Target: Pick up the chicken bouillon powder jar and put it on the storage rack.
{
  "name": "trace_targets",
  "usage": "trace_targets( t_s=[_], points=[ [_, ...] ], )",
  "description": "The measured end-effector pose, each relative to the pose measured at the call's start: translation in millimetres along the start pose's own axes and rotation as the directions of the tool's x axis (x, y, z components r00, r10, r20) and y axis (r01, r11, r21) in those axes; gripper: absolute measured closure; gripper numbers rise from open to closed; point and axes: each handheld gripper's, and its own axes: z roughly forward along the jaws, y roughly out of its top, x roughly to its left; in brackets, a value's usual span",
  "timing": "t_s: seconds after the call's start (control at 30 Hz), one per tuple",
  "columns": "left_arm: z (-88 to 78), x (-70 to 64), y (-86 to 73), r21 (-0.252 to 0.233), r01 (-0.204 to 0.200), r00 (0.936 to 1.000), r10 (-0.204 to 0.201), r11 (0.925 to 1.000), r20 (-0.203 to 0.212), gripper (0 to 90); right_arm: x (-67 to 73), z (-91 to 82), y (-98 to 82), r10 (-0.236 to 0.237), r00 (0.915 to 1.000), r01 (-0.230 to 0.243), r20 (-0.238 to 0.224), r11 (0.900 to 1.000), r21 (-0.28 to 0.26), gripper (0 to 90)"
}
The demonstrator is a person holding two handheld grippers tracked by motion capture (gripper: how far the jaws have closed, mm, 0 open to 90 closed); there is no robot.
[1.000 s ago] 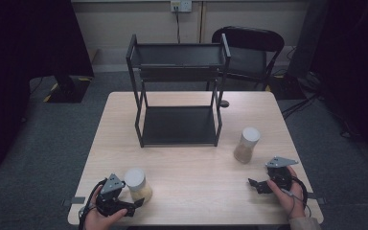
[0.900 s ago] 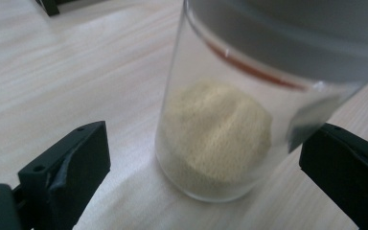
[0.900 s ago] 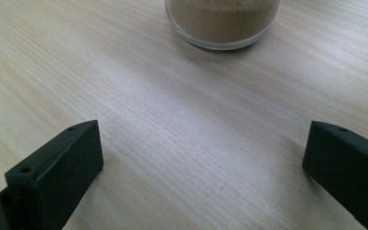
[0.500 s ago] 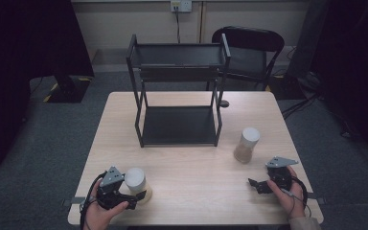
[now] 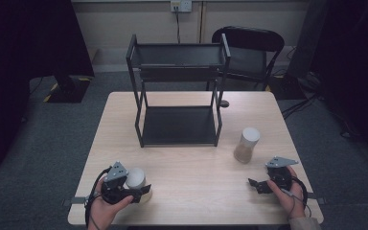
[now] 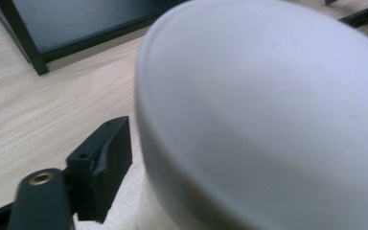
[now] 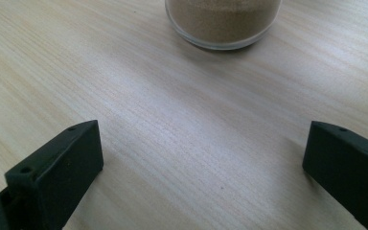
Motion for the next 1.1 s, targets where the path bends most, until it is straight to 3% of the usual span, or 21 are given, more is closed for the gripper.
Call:
trace_targets(
  t_s=[0.1, 0.33, 0.47, 0.93, 1.1],
  points=[
    [0.6, 1.4, 2.2, 0.003, -0.011, 0.9998, 0.011, 0.9999, 0.019, 27.4, 0.0, 0.0, 0.0, 0.000, 1.0000, 0.000, 0.000, 1.000, 0.000, 0.0],
    [0.5, -7.1, 9.1, 0.012, -0.078, 0.9966, 0.079, 0.9968, -0.023, 33.3, 0.1, 0.0, 0.0, 0.000, 1.0000, 0.000, 0.000, 1.000, 0.000, 0.0],
    [0.0, -8.1, 13.9, 0.026, -0.093, 0.9952, 0.093, 0.9954, -0.030, 34.6, 0.1, 0.0, 0.0, 0.000, 1.0000, 0.000, 0.000, 1.000, 0.000, 0.0],
    [5.9, -0.5, 26.2, 0.036, -0.061, 0.9980, 0.062, 0.9975, -0.017, 34.8, 0.0, 0.0, 0.0, 0.000, 1.0000, 0.000, 0.000, 1.000, 0.000, 0.0],
    [9.3, 1.5, 39.2, 0.038, -0.065, 0.9978, 0.065, 0.9972, -0.012, 34.8, 0.0, 0.0, 0.1, 0.000, 1.0000, 0.000, 0.000, 1.000, 0.000, 0.0]
  ],
)
